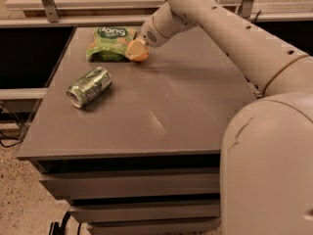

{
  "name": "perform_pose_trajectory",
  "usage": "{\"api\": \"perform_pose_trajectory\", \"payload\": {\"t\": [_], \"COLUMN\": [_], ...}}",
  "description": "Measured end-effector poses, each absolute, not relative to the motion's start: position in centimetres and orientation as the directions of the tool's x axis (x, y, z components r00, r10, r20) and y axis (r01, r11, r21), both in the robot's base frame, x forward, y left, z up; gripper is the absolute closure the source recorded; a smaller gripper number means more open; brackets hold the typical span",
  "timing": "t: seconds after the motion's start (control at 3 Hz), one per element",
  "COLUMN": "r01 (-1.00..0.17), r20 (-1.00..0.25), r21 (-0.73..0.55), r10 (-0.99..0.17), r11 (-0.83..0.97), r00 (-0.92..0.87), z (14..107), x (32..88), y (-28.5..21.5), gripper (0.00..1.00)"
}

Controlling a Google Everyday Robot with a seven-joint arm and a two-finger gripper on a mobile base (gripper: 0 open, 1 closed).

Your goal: Move orange near green rice chip bag

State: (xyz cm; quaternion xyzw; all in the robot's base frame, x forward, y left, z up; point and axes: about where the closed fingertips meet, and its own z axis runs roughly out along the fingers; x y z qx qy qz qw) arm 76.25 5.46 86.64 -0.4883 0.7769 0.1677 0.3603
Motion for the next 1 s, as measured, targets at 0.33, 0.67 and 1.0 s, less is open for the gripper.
{"api": "perform_pose_trajectory", "payload": {"t": [0.33,0.67,1.0], "r01": [-0.882,-0.906,-0.906], "r20": [-0.724,-0.734,-0.733], "r21": [-0.095,-0.109,-0.109], "r10": [-0.640,-0.648,-0.648], "r11": [0.462,0.409,0.408], "r00": [-0.258,-0.204,-0.204], "z": [86.7,88.2,88.2], "x": [76.1,75.3,75.3], "y": [5.2,3.8,3.8], "gripper": [0.00,0.00,0.00]}}
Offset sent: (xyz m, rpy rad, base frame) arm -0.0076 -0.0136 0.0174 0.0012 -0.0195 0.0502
